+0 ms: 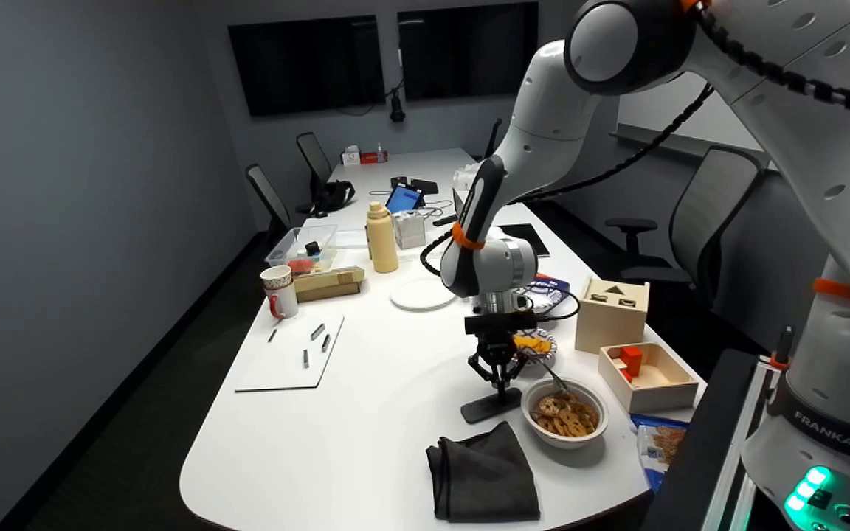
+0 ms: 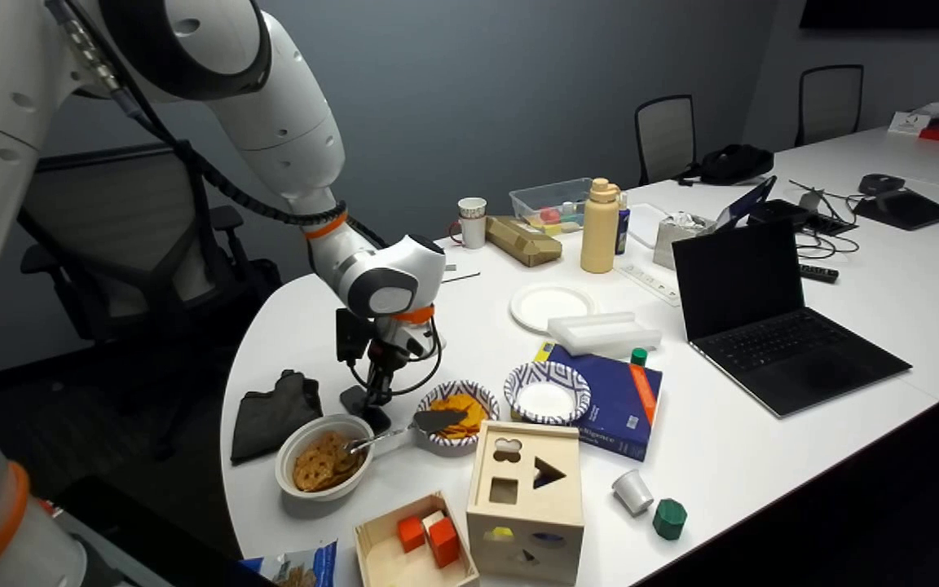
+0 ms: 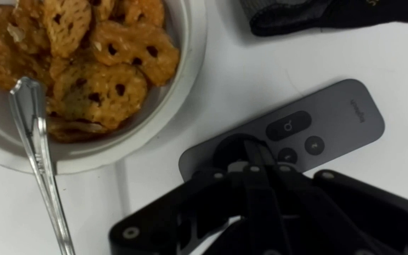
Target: Press a button on the remote control.
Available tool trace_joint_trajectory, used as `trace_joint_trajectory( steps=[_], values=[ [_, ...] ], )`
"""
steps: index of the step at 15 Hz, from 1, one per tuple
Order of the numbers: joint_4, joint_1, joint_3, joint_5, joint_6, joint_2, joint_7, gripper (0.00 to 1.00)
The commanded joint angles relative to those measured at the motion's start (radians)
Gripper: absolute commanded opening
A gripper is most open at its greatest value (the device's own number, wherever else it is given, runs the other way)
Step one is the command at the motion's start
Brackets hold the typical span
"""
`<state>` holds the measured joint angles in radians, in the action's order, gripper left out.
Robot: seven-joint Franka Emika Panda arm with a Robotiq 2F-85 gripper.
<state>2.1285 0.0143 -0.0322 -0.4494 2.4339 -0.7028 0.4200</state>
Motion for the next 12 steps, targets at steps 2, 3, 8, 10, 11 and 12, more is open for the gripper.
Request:
trace_joint_trajectory(
  steps=[2,3,8,10,11,12],
  values=[
    [0.037,-0.013,0.012,-0.019,0.029,0.051,0.0,0.0],
    [0.058,-0.011,0.013,-0.023,0.035,0.074,0.002,0.0],
    [0.187,0.008,0.006,-0.015,0.025,0.247,0.028,0.26],
    [0.238,0.01,0.004,-0.01,0.028,0.324,0.03,0.34],
    [0.259,0.014,0.0,-0.002,0.026,0.36,0.036,0.41],
    [0.277,0.018,-0.003,0.009,0.02,0.395,0.044,0.47]
  ],
)
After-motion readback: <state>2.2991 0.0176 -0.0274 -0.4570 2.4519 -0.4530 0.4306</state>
